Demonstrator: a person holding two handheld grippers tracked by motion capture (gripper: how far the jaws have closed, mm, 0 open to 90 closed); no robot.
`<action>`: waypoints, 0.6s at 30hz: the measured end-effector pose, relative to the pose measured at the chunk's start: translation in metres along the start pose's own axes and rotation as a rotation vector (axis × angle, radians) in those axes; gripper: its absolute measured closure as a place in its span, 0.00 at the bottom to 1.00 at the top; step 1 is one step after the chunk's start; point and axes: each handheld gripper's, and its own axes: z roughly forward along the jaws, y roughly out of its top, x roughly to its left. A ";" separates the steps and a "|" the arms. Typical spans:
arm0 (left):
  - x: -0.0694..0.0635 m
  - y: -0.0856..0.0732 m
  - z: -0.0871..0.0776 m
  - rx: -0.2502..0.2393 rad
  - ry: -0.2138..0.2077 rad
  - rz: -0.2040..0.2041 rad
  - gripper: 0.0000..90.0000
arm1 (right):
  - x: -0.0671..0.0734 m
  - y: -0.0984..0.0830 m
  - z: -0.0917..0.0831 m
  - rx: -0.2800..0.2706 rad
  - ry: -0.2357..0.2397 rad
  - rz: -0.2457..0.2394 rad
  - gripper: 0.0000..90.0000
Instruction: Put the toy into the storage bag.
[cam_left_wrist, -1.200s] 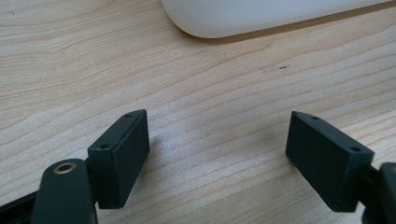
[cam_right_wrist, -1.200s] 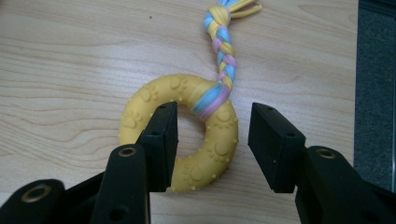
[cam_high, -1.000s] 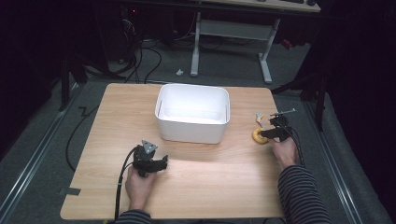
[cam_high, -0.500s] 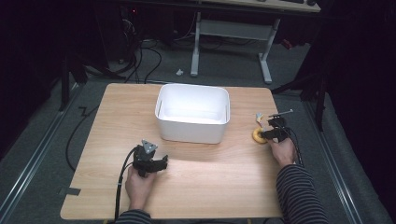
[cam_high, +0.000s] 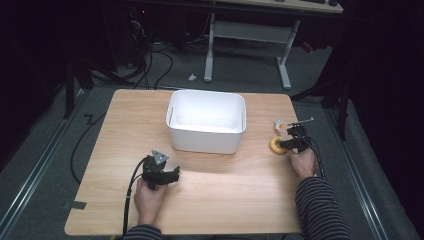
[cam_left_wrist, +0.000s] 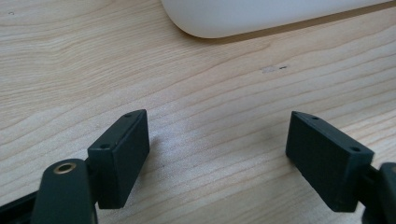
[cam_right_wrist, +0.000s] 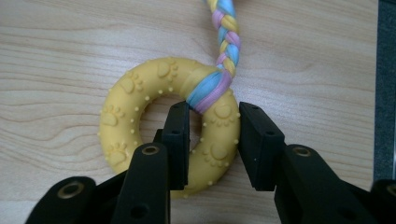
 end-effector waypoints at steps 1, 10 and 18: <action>0.000 0.000 0.000 -0.002 0.001 0.000 0.24 | 0.000 0.000 -0.002 0.000 0.004 -0.004 0.74; 0.000 0.000 0.000 0.000 0.000 0.000 0.24 | 0.000 0.000 -0.011 -0.015 0.010 -0.021 0.75; 0.000 0.000 0.000 0.000 -0.001 0.000 0.24 | 0.004 -0.001 -0.026 -0.042 0.032 -0.045 0.75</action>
